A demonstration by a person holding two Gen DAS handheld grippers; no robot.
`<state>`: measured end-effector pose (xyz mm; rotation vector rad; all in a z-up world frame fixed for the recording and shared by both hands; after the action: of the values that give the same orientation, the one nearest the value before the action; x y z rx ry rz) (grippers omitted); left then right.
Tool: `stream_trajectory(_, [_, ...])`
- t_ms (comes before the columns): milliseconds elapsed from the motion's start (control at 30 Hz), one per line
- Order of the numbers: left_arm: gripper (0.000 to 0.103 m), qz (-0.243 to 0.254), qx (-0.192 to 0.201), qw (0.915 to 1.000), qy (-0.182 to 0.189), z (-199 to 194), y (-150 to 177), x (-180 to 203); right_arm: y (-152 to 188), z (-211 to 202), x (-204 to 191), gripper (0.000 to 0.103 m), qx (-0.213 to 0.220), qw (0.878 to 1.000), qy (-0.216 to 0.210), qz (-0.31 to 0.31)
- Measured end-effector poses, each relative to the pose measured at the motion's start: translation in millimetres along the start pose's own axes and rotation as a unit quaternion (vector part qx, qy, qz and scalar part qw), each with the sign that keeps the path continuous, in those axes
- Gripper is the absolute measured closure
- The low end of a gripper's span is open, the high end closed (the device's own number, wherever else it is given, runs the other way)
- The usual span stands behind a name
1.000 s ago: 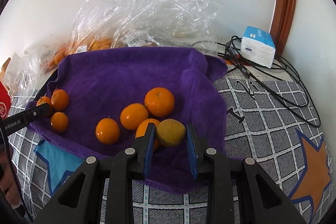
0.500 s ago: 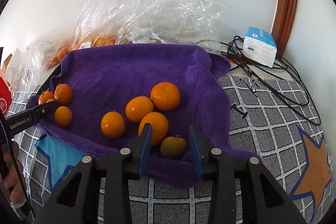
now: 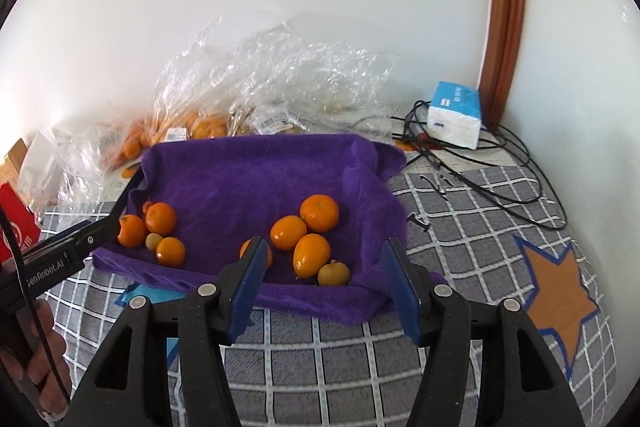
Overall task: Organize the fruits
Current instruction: 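Withdraw both open tools from the towel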
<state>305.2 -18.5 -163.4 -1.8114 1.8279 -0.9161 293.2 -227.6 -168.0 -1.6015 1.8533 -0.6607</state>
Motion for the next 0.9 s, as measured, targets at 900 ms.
stream_trajectory(900, [0.009, 0.051, 0.078, 0.9947, -0.042, -178.8, 65.5, 41.4, 62.7, -161.7, -3.4, 0.007, 0.06, 0.997, -0.005, -0.04])
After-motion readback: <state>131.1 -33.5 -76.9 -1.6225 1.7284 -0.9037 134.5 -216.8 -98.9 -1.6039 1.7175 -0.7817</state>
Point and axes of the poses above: each gripper's, at about its wrist camera, not at the fingertips, and z roughly the way its jaws point, x to its right, y to its underside, the point moved 9 cm from there along z, roughly the way its jaws point, and after that the axes turned 3 degrees about z, right-handed, at the moved point
